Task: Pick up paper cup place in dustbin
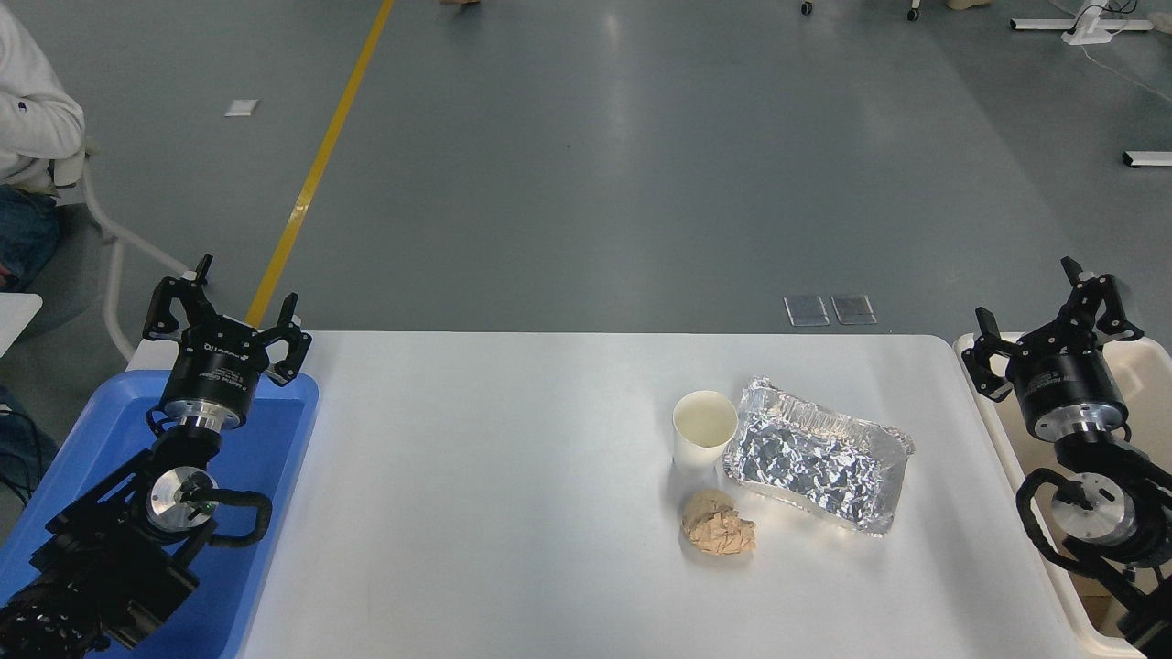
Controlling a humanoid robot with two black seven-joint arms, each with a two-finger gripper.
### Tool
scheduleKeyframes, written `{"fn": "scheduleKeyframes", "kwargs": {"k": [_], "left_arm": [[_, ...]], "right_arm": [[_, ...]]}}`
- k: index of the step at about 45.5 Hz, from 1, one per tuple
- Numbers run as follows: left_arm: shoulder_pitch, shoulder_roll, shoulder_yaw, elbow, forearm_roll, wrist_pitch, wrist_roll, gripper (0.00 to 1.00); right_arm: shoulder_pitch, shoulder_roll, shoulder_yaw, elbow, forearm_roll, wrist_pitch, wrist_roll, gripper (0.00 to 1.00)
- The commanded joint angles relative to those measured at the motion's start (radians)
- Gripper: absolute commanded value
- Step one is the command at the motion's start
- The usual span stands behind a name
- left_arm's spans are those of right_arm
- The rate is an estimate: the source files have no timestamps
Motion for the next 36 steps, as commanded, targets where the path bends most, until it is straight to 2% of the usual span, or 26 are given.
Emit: {"fn": "scheduleKeyframes", "kwargs": {"k": [1, 36], "left_arm": [[0.000, 0.000, 0.000, 0.000, 0.000, 0.000, -0.002, 0.99], [0.000, 0.000, 0.000, 0.001, 0.000, 0.000, -0.002, 0.99]], "right_arm": [[-0.002, 0.001, -0.001, 0.000, 0.000, 0.000, 0.000, 1.00], [0.006, 0.000, -0.006, 0.000, 0.000, 0.000, -0.002, 1.00]]}}
